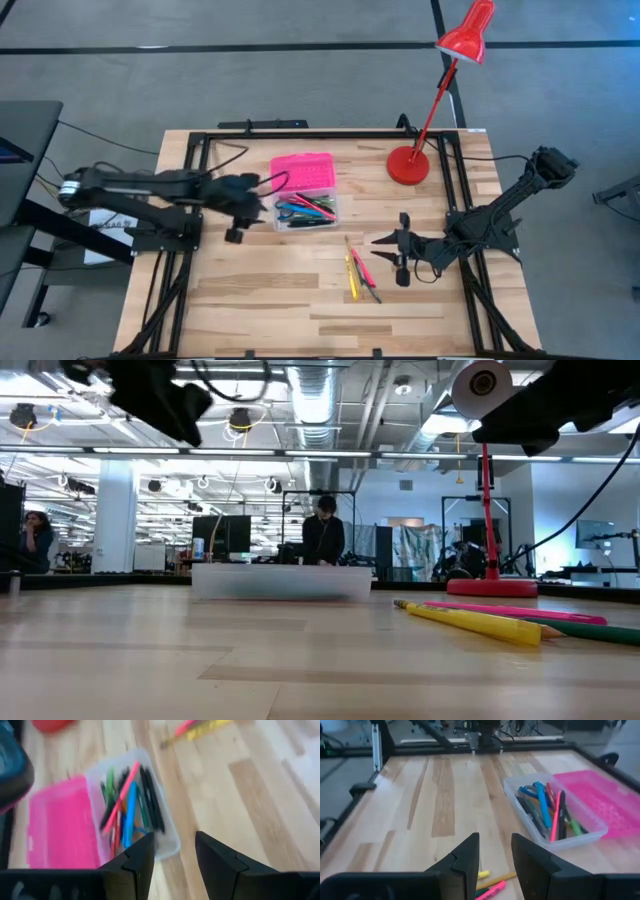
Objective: Pick & place school supplies into a supply box
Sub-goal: Put the pink pen into the pink supply box
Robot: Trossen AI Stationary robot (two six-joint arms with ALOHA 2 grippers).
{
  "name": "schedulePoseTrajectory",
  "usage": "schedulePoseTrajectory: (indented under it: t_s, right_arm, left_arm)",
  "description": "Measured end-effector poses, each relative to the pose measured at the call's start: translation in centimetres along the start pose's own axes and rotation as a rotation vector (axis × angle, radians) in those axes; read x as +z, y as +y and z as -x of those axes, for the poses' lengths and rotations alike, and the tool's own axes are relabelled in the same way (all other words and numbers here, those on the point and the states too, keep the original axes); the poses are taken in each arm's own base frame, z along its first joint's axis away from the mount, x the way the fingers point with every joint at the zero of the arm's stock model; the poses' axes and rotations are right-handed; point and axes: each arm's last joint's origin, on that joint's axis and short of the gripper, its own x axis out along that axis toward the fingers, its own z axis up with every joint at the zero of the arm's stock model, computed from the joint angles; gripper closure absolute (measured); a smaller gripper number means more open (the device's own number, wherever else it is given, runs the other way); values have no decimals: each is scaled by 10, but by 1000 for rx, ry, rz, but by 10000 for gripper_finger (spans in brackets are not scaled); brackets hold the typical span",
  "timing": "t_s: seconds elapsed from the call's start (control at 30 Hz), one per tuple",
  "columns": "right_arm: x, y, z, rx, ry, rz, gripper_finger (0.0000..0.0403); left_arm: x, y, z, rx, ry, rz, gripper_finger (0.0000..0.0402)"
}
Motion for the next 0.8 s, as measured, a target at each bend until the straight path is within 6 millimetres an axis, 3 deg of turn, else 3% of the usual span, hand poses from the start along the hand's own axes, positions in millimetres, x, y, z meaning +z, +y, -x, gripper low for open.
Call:
schedulePoseTrajectory:
  t_s: [0.17, 0.37, 0.57, 0.8]
  right_arm:
    - [-1, -2, -3, -14, 12, -112, 296]
    - [-19, 1, -22, -23, 125, -163, 296]
    - [-30, 11, -49, -45, 227, -172, 296]
    - [-38, 26, -70, -147, 428, -224, 296]
  left_arm:
    - [-34, -20, 5, 43, -221, -18, 264]
    - [-64, -37, -5, 89, -417, -39, 264]
    - [-67, -46, -6, 119, -540, -47, 264]
    - [-64, -54, -7, 147, -552, -73, 264]
